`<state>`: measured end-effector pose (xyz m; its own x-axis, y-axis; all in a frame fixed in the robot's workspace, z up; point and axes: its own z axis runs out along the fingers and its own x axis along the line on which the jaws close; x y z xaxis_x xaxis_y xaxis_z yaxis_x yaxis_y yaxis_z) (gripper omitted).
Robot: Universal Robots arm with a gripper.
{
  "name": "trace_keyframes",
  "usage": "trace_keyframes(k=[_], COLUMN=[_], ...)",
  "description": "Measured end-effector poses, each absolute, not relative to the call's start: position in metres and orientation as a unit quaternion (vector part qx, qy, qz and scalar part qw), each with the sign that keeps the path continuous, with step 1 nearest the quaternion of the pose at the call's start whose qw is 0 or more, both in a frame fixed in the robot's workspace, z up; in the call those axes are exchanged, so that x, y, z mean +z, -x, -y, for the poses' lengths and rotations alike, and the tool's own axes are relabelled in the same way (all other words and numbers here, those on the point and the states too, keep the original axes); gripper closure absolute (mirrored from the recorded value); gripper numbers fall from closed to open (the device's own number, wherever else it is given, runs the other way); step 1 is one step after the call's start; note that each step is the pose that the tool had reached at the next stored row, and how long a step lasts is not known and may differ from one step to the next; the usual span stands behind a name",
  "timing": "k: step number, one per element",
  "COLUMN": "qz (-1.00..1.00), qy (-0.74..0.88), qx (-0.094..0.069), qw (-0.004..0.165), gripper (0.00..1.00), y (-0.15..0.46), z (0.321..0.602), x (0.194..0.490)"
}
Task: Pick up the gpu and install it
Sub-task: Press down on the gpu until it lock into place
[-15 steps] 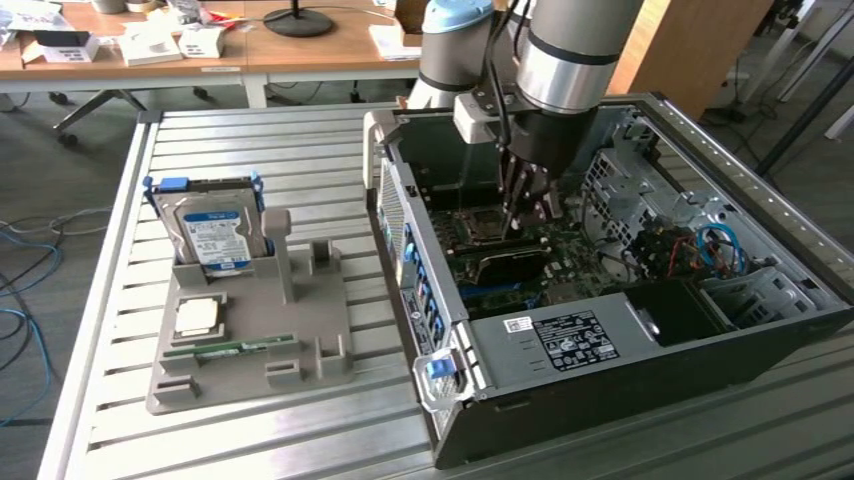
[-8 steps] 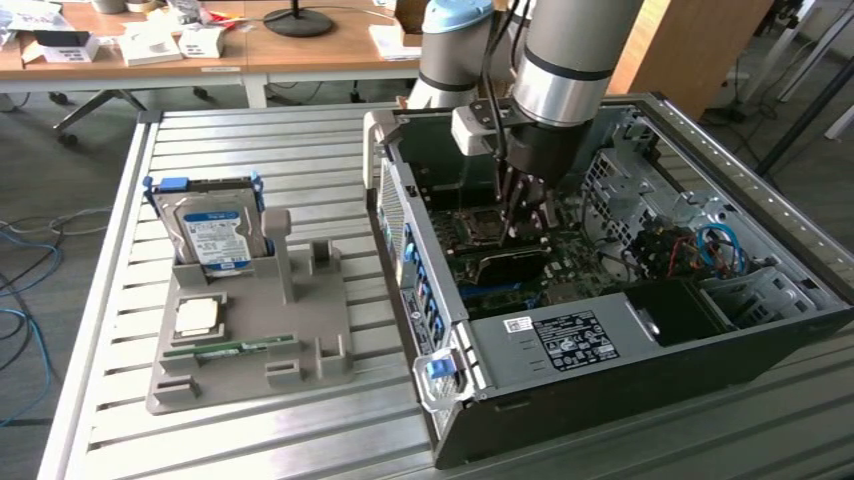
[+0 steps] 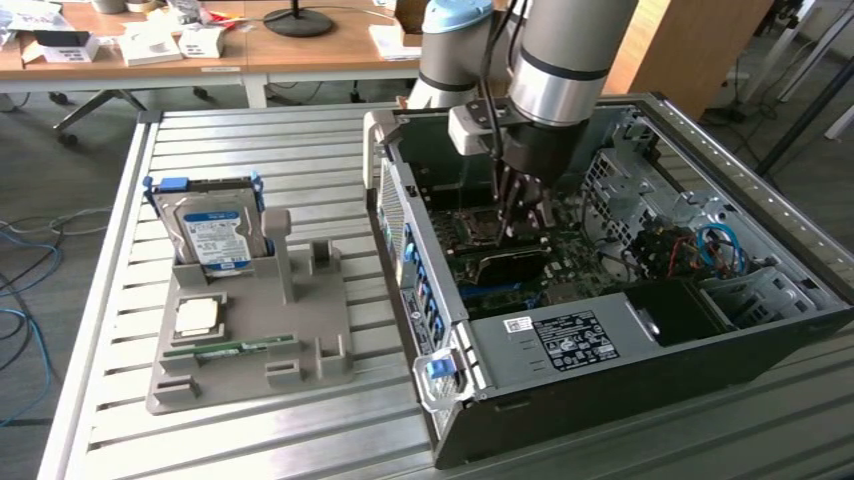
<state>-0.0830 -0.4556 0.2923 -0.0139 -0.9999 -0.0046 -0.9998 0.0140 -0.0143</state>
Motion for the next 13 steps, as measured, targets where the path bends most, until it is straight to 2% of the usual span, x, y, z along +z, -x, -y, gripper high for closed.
trace_keyframes(k=[13], qz=[-0.712], qy=[0.702], qx=[-0.003], qw=[0.007], gripper=[0.89], y=[0.087], z=[0.443], x=[0.279])
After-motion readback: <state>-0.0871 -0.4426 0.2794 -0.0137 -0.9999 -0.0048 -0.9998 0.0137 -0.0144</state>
